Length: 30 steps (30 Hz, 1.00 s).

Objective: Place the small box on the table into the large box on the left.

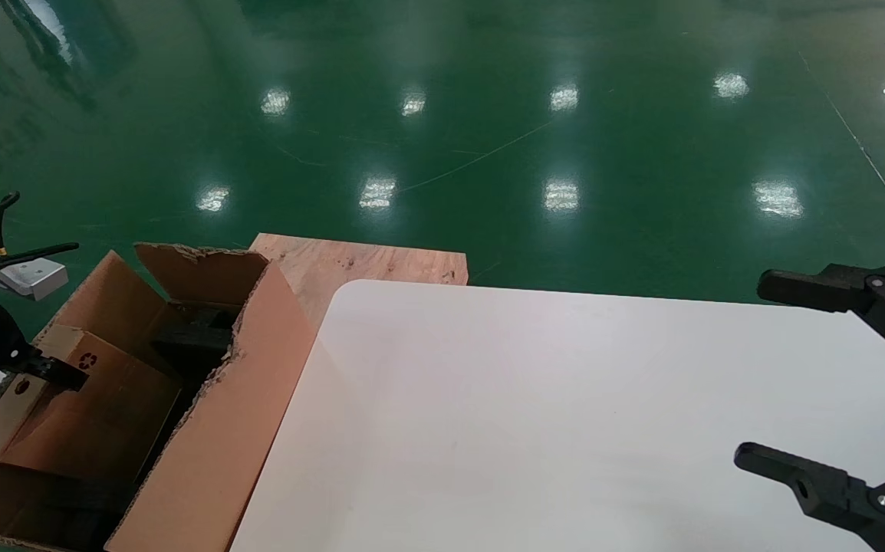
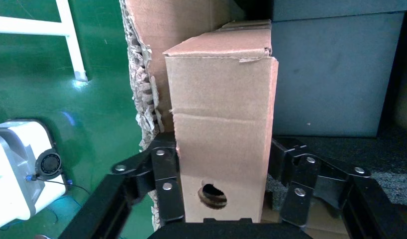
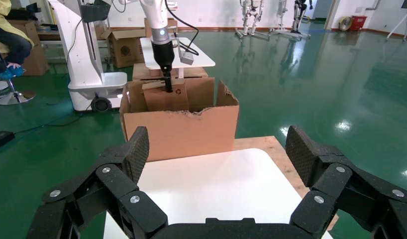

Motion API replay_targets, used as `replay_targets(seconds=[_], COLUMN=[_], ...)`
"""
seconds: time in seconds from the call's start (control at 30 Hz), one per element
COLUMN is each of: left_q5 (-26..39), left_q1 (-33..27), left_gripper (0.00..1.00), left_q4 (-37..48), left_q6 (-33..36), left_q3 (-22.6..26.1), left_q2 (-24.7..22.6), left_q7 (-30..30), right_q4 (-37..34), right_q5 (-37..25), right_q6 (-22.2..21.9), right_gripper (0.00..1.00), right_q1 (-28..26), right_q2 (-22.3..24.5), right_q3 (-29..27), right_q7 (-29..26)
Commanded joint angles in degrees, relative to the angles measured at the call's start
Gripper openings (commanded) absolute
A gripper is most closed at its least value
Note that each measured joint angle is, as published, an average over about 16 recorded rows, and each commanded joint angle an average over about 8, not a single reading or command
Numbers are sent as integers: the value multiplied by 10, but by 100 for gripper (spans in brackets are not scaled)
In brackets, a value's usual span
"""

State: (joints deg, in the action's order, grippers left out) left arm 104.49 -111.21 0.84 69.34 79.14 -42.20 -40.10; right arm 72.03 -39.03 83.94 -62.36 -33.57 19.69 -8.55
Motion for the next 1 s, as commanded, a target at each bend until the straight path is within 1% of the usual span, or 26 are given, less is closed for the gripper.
replay_targets(seconds=[0.03, 0.43, 0.6, 0.77, 1.0], left_q5=[0, 1, -11, -47, -120], left_q1=[0, -1, -11, -40, -97], left_gripper=[100, 100, 100, 100, 100], left_q4=[0, -1, -10, -33, -88], left_q6=[0, -1, 8, 46, 135], left_q3=[0, 1, -8, -33, -81], left_q2=[0, -1, -2, 0, 4], left_q7=[0, 1, 11, 38, 77], right_q4=[0, 0, 0, 0, 0], right_q5=[0, 0, 0, 0, 0], right_q6=[0, 0, 0, 0, 0], right_gripper=[100, 100, 100, 100, 100], right_q1=[0, 0, 0, 0, 0], right_q2=[0, 0, 0, 0, 0], right_q3=[0, 0, 0, 0, 0], right_q7=[0, 0, 0, 0, 0])
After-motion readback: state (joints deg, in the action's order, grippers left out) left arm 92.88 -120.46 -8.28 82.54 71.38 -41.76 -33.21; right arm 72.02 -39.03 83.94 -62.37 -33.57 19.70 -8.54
